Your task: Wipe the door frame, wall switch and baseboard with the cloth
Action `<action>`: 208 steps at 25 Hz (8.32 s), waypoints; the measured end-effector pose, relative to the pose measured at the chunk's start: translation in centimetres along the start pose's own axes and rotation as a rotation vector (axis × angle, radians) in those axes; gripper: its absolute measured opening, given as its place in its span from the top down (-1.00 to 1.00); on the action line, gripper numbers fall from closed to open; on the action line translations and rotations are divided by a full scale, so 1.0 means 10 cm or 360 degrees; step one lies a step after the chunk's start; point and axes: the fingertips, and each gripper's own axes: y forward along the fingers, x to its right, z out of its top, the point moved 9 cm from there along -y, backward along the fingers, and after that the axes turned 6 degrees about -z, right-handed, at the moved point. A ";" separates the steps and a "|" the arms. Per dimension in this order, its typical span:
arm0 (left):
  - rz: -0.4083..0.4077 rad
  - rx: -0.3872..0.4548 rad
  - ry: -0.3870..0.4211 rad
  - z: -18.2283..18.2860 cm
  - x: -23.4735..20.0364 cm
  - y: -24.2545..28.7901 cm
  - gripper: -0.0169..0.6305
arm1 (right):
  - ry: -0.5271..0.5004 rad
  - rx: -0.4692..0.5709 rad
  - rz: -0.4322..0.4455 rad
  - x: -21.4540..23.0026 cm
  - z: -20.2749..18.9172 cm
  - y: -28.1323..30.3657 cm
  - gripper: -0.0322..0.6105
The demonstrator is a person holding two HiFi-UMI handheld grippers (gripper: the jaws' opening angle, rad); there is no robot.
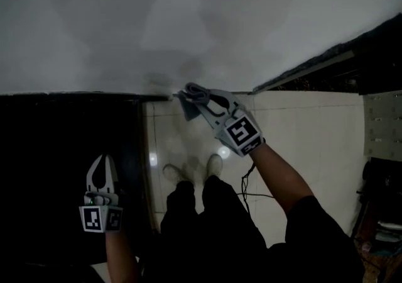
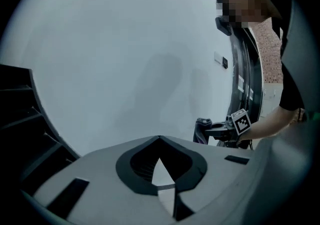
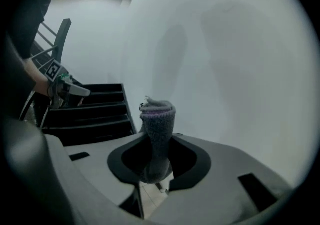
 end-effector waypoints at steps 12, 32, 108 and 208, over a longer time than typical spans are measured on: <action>-0.0058 -0.0013 -0.0009 -2.83 -0.39 0.93 0.94 | 0.0006 -0.0203 0.0189 -0.10 -3.11 1.58 0.62; -0.0330 -0.0117 -0.0355 -4.63 -0.55 1.86 0.95 | -0.0099 -0.0225 0.0020 -0.20 -5.85 3.91 0.62; -0.1157 -0.0249 -0.0022 -4.73 1.33 2.67 0.94 | 0.0122 -0.0613 -0.0920 2.15 -7.01 1.80 0.61; -0.1073 -0.0329 -0.0121 -4.68 0.78 2.30 0.94 | 0.0200 -0.0258 -0.0502 0.78 -6.42 3.19 0.61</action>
